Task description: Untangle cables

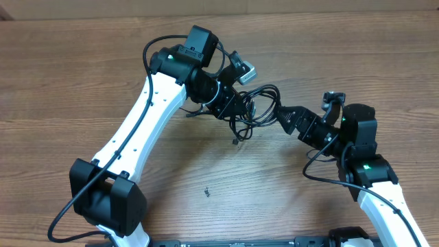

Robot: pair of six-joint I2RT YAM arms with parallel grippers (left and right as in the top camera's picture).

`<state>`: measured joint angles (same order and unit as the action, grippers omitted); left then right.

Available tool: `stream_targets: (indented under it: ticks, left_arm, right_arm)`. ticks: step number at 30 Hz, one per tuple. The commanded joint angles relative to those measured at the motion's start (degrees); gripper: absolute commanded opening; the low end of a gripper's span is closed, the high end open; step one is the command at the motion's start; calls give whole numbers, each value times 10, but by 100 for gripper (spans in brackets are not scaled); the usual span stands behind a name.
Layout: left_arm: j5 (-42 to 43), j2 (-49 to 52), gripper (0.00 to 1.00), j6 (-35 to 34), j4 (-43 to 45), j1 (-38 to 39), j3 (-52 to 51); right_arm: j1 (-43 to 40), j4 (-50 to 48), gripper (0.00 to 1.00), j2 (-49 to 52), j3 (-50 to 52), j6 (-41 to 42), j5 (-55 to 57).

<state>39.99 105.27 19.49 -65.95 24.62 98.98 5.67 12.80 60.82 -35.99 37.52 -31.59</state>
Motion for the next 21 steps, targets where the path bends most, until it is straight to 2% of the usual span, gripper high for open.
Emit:
stream_targets:
  ticks: [1, 10, 16, 21]
  left_arm:
    - [31, -17, 4, -24, 2, -2, 9]
    - [28, -17, 4, -16, 5, -2, 9]
    - [-1, -17, 4, -14, 7, -2, 9]
    - [1, -17, 4, -14, 8, -2, 9]
  right_arm:
    - [-2, 0, 100, 1, -11, -1, -47]
    - [-2, 0, 100, 1, -11, -1, -71]
    - [-2, 3, 94, 1, -11, -14, -75]
    - [-2, 7, 94, 1, -11, -23, -78]
